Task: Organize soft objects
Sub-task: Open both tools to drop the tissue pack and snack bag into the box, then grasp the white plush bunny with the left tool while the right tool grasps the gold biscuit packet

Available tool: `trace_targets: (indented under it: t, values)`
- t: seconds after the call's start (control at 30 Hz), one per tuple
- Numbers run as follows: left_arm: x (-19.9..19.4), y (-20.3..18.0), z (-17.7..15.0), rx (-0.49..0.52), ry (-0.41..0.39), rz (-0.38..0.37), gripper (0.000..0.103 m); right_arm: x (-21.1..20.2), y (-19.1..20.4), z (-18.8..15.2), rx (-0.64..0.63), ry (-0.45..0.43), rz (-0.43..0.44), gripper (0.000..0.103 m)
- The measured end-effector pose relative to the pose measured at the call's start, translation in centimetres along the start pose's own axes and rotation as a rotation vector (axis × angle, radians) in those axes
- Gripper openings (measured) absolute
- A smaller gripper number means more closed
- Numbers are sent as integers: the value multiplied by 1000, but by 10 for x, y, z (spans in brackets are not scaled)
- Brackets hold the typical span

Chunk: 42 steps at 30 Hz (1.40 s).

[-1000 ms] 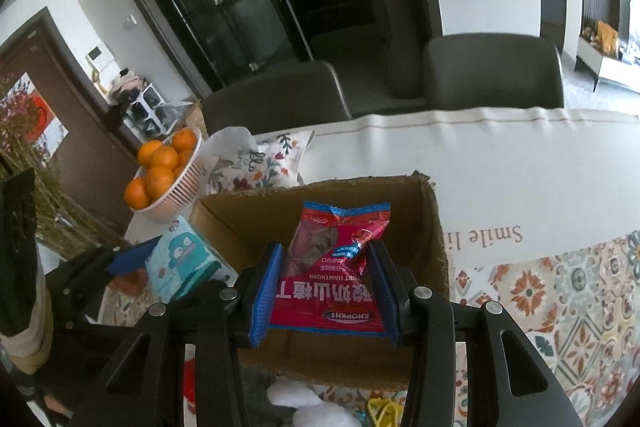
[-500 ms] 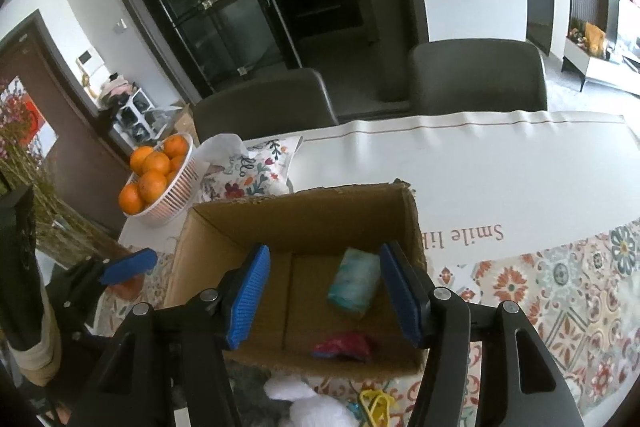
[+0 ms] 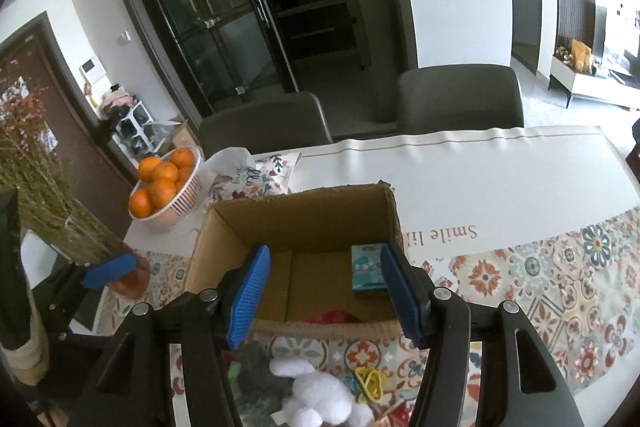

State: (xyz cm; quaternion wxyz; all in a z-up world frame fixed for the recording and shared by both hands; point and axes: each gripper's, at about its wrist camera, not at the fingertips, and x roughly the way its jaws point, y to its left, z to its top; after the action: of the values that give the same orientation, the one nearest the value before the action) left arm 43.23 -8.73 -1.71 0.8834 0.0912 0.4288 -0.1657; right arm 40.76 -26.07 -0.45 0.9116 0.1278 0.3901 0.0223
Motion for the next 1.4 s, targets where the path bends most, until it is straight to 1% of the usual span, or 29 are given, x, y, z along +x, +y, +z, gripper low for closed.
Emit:
trace_targets:
  t: [0.1, 0.13, 0.2, 0.43, 0.63, 0.77, 1.03, 1.4]
  values:
    - [-11, -4, -5, 8, -13, 7, 91, -11, 1, -7, 3, -11, -4, 60]
    - [-14, -4, -8, 8, -17, 10, 91, -15, 2, -9, 2, -17, -8, 63]
    - [-21, -6, -13, 9, -23, 16, 91, -23, 4, -15, -5, -31, -20, 65]
    - [-40, -12, -34, 14, -32, 30, 92, -45, 8, -34, -33, -48, -47, 65]
    - [-53, -20, -57, 9, -39, 41, 93, -58, 5, -55, -44, -41, -57, 65]
    - [-57, -27, -72, 14, -34, 48, 93, -64, 2, -70, -51, -29, -70, 65]
    - [-57, -40, -101, 31, -12, 29, 93, -66, -7, -99, -56, 20, -80, 68]
    - [-46, -61, -130, 152, -2, 28, 93, -56, -15, -137, -100, 120, -108, 68]
